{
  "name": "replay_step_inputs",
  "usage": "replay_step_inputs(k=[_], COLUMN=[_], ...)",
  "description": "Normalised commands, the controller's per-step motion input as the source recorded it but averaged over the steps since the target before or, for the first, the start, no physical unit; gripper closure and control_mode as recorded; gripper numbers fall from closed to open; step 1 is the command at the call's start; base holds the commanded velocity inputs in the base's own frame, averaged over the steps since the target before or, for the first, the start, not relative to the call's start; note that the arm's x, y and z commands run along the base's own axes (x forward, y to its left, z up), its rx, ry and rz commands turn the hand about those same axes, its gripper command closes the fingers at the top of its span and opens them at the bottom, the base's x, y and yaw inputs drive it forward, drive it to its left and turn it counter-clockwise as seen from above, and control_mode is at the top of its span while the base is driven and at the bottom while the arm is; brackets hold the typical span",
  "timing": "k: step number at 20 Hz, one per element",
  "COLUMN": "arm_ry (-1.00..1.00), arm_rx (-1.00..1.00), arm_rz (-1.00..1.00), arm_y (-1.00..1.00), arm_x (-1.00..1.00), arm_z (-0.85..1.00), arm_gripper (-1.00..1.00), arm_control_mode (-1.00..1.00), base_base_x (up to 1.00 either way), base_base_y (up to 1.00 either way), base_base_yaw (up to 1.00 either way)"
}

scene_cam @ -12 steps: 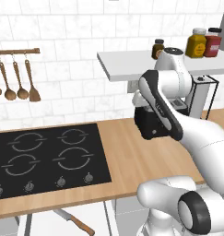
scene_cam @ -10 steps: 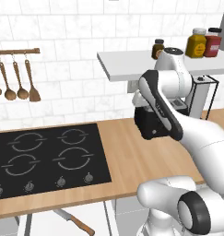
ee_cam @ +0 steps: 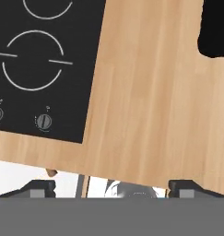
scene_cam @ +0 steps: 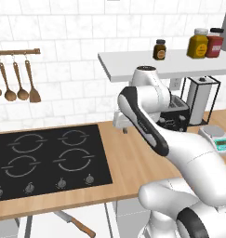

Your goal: Pick up the knife from the drawer and place it on the cutting board. Then place the meat from the plate to the cutting board.

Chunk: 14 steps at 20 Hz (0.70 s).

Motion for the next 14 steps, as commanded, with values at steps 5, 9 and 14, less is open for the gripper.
replay_step_inputs(k=[5, 9, 14], arm_ry=[0.20, 0.20, 0.07], arm_rx=[0.00, -0.03, -0.09], arm_rz=[0.00, 0.00, 0.00], arm_y=[1.00, 0.98, 0.52], arm_x=[-0.08, -0.07, -0.07], arm_z=[-0.87, -0.69, -0.56], arm_gripper=[-1.00, -1.00, -1.00], arm_control_mode=[-1.00, -1.00, -1.00], base_base_x=[0.00, 0.00, 0.00], base_base_y=[0.00, 0.00, 0.00], base_base_yaw=[0.00, 0.00, 0.00])
